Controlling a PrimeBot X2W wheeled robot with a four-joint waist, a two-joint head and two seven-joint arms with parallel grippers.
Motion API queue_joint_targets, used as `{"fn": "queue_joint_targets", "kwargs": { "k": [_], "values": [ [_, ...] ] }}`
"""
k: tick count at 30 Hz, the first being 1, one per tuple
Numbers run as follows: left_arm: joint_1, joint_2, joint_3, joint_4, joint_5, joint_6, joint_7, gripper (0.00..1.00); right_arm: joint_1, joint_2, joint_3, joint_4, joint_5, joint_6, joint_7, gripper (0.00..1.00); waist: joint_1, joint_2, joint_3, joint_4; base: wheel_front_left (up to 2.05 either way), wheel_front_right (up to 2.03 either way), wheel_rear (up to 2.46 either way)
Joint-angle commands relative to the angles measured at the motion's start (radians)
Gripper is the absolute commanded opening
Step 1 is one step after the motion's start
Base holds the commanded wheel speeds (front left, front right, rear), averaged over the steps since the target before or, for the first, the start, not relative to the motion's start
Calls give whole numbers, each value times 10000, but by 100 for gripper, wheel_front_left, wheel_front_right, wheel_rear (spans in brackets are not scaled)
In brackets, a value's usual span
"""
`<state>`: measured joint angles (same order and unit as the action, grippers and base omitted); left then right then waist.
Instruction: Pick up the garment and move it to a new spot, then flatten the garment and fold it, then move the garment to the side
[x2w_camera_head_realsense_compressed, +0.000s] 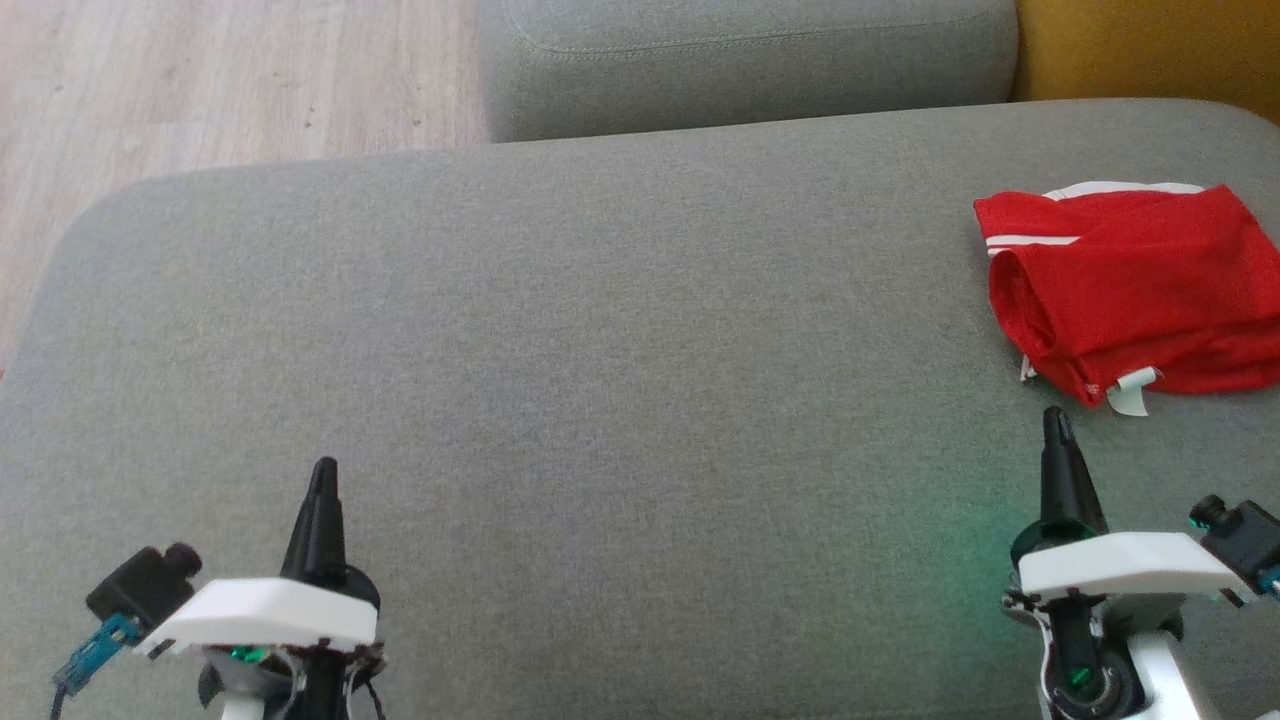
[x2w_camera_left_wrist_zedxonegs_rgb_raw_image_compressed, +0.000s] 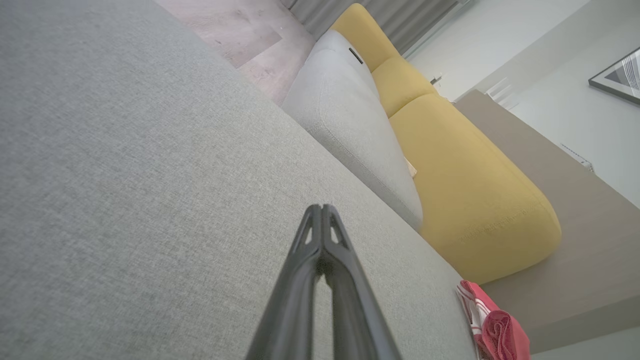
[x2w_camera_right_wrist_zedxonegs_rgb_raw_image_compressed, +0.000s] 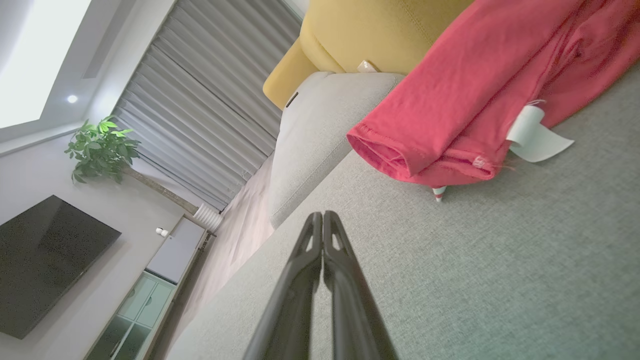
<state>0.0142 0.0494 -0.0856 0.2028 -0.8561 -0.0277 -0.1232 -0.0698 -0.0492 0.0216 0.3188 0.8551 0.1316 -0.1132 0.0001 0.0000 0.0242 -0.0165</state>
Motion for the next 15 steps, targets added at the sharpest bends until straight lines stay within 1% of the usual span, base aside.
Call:
{"fn": "queue_joint_targets", "kwargs": {
  "k": [1, 15],
  "values": [
    [-520, 153, 234, -254, -277, -95, 69, 0, -378, -161, 13, -374, 284, -4, 58, 0, 0, 0, -4, 3, 0, 0, 0],
    [-653, 178, 509, -124, -1779, -281, 464, 0, -373, -174, -200, -450, 1773, -5, 449, 0, 0, 0, -45, 35, 0, 0, 0]
  ]
}}
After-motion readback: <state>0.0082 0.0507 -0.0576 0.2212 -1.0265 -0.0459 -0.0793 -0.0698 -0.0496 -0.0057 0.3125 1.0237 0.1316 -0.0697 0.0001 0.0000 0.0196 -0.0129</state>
